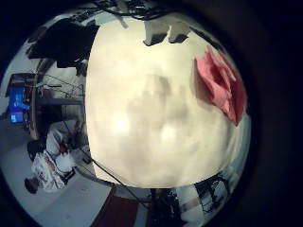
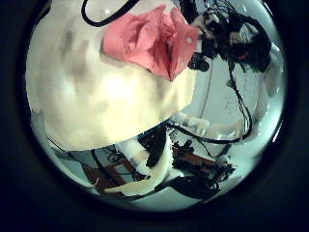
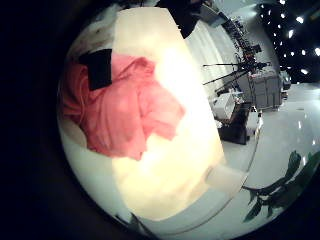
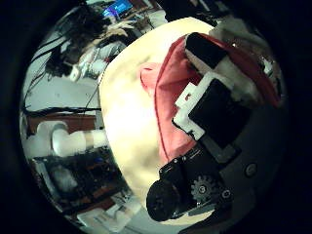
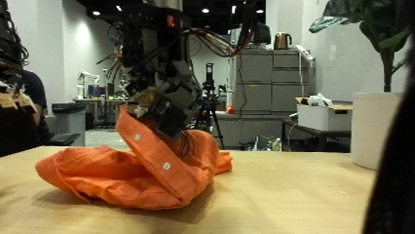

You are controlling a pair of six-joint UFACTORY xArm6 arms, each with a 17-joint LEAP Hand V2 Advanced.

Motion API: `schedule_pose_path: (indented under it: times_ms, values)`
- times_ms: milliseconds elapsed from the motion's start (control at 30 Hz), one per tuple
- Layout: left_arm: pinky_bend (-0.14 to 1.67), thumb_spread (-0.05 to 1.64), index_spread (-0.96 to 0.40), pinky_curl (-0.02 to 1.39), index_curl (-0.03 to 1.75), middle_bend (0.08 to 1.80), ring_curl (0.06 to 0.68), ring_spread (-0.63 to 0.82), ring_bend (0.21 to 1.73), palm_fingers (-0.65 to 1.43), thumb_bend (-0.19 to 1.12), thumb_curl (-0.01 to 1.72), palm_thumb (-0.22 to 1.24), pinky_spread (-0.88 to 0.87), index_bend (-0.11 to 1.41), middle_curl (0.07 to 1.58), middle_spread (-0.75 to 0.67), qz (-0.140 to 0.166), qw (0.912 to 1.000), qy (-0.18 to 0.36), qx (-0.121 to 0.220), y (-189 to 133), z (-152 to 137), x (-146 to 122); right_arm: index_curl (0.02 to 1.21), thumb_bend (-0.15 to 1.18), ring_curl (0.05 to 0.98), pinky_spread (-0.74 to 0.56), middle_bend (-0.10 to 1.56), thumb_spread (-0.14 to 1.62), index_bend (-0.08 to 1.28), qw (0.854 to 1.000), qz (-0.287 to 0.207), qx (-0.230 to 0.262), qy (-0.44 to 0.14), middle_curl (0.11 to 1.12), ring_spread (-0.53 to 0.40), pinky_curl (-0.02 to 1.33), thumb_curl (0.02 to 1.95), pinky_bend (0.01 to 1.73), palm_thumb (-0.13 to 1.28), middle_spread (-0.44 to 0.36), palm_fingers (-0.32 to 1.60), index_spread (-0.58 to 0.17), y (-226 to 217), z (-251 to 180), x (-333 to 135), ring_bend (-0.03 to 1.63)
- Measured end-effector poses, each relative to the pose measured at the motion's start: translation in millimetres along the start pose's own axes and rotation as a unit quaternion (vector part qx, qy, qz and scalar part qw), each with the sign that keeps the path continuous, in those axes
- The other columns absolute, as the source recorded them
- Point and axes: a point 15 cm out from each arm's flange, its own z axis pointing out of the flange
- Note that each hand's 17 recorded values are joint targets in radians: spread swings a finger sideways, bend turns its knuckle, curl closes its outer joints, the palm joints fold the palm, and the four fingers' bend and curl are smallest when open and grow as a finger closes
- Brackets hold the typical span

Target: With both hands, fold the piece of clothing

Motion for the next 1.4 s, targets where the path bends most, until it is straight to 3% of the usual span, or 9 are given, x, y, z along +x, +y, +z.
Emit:
schedule_pose_path:
  times_ms: [167,233,333,500,600,767,1000,1167,1400]
  values:
    - [0.27,1.06,0.08,0.32,0.24,0.17,0.231,0.6,0.38,-0.07,-0.02,0.27,0.16,0.55,0.15,0.23,0.39,-0.008,0.9999,0.002,-0.009,15.0,10.1,-2.4,0.73,-0.02,0.649,-0.44,1.1,1.28,0.54,1.0,0.006,0.023,0.01,0.69,-0.265,0.83,0.62,1.0,0.83,-0.141,0.32,-0.294,-8.6,-3.0,12.5,1.33]
    - [0.27,1.06,0.08,0.32,0.24,0.17,0.231,0.6,0.38,-0.07,-0.02,0.27,0.16,0.55,0.15,0.23,0.39,-0.011,0.9999,0.002,-0.01,19.0,11.2,-3.2,0.65,-0.02,0.624,-0.34,0.94,1.29,0.43,0.999,0.011,0.04,0.014,0.64,-0.244,0.82,0.58,0.93,0.8,-0.109,0.01,-0.34,-12.3,-12.3,20.0,1.26]
    - [0.27,1.06,0.08,0.32,0.25,0.17,0.232,0.6,0.38,-0.07,-0.02,0.27,0.16,0.55,0.15,0.23,0.39,-0.014,0.9998,0.002,-0.012,25.2,14.7,1.7,0.5,-0.01,0.516,-0.1,0.63,1.29,0.3,0.998,0.022,0.062,0.002,0.51,-0.139,0.75,0.55,0.91,0.78,-0.035,-0.12,-0.408,-10.2,-27.8,31.0,1.06]
    - [0.28,1.06,0.08,0.32,0.24,0.17,0.231,0.6,0.38,-0.06,-0.02,0.27,0.16,0.55,0.14,0.23,0.39,-0.013,0.9999,-0.003,-0.005,35.1,11.3,9.9,0.44,-0.01,0.425,0.17,0.47,1.27,0.25,0.99,0.031,0.135,-0.039,0.42,0.002,0.68,0.53,0.83,0.8,0.022,-0.06,-0.438,-14.7,-93.5,29.4,0.87]
    - [0.28,1.06,0.08,0.33,0.24,0.17,0.231,0.6,0.38,-0.06,-0.02,0.27,0.16,0.54,0.14,0.23,0.39,-0.009,0.9999,-0.007,-0.004,43.8,8.7,23.6,0.42,0.0,0.379,0.3,0.42,1.25,0.23,0.988,0.049,0.137,-0.051,0.4,0.068,0.62,0.53,0.74,0.85,0.0,-0.02,-0.445,7.6,-124.3,38.1,0.78]
    - [0.27,1.06,0.08,0.32,0.25,0.18,0.23,0.59,0.38,-0.05,-0.02,0.27,0.16,0.53,0.15,0.24,0.38,0.011,0.9997,-0.021,0.01,51.5,-6.4,57.7,0.41,-0.02,0.311,0.39,0.42,1.21,0.29,0.989,0.088,0.097,-0.073,0.38,0.13,0.51,0.53,0.54,0.85,0.011,0.01,-0.441,61.9,-163.1,35.6,0.61]
    - [0.25,1.05,0.08,0.32,0.27,0.19,0.225,0.58,0.37,-0.01,-0.02,0.28,0.17,0.53,0.17,0.26,0.35,0.028,0.9989,-0.025,-0.028,81.7,-14.1,112.0,0.39,-0.03,0.259,0.44,0.35,1.19,0.26,0.984,0.142,0.02,-0.11,0.35,0.183,0.43,0.5,0.43,0.75,0.04,0.03,-0.421,152.5,-209.0,16.7,0.48]
    - [0.24,1.05,0.09,0.32,0.28,0.2,0.224,0.57,0.36,0.0,-0.02,0.28,0.16,0.52,0.17,0.28,0.35,0.038,0.9959,-0.044,-0.069,94.8,-15.0,157.1,0.37,-0.03,0.234,0.42,0.3,1.23,0.22,0.97,0.188,-0.053,-0.144,0.34,0.214,0.39,0.44,0.36,0.65,0.064,0.01,-0.401,223.9,-219.4,2.6,0.39]
    - [0.24,1.05,0.09,0.32,0.29,0.19,0.225,0.57,0.37,0.01,-0.02,0.28,0.18,0.51,0.17,0.29,0.34,0.052,0.9934,-0.055,-0.085,117.0,-11.5,195.4,0.35,-0.02,0.215,0.4,0.23,1.26,0.19,0.946,0.245,-0.124,-0.172,0.32,0.23,0.35,0.35,0.31,0.54,0.073,0.03,-0.393,313.9,-196.3,-30.0,0.31]
